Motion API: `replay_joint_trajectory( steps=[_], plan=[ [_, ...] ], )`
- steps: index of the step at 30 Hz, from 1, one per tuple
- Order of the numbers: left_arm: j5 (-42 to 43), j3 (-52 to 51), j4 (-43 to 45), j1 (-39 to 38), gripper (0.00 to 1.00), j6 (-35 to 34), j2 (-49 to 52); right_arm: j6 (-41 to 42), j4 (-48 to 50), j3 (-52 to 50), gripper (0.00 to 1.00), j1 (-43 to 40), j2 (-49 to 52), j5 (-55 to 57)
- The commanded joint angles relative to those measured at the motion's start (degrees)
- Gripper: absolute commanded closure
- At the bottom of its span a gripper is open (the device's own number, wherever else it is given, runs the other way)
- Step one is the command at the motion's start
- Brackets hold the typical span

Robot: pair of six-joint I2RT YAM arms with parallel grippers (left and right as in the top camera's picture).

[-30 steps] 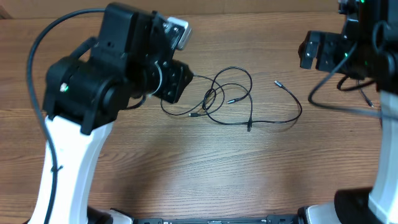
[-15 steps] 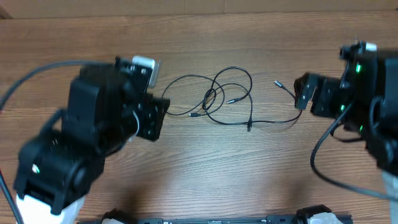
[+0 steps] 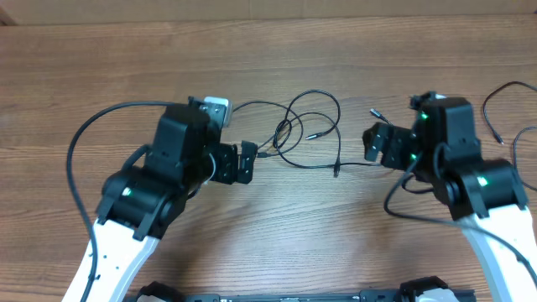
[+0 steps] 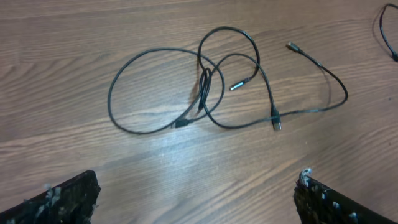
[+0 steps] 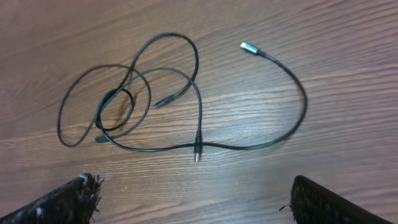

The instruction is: Untangle cables

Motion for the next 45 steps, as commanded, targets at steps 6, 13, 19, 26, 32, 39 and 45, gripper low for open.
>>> replay_joint_trajectory(
  steps=[6, 13, 19, 26, 32, 39, 45],
  plan=[
    [2.3, -0.3, 4.2, 0.0, 0.00, -1.7, 6.4, 9.4, 3.6, 0.0, 0.05, 0.1, 11.8, 0.7],
    [2.7, -0.3, 3.9, 0.0, 0.00, -3.6, 10.3, 31.1, 4.4, 0.0, 0.17, 0.1, 22.0, 1.7],
    [2.7, -0.3, 3.3, 0.0, 0.00, -3.6, 11.2, 55.2, 4.7, 0.0, 0.07, 0.1, 25.2, 5.0],
    [2.7, -0.3, 2.9, 0.0, 0.00, -3.7, 11.2, 57.5, 4.5, -0.7, 0.05, 0.2, 25.4, 4.9],
    [2.7, -0.3, 2.7, 0.0, 0.00, -5.1, 11.2, 62.1, 9.1, -7.8, 0.06, 0.2, 25.4, 4.9],
    [2.7, -0.3, 2.7, 0.0, 0.00, -5.1, 11.2, 62.0, 17.4, -14.3, 0.30, 0.2, 25.4, 5.0],
    [2.7, -0.3, 2.7, 0.0, 0.00, -6.0, 11.2, 60.3, 23.3, -16.8, 0.96, 0.2, 25.4, 4.9]
  ],
)
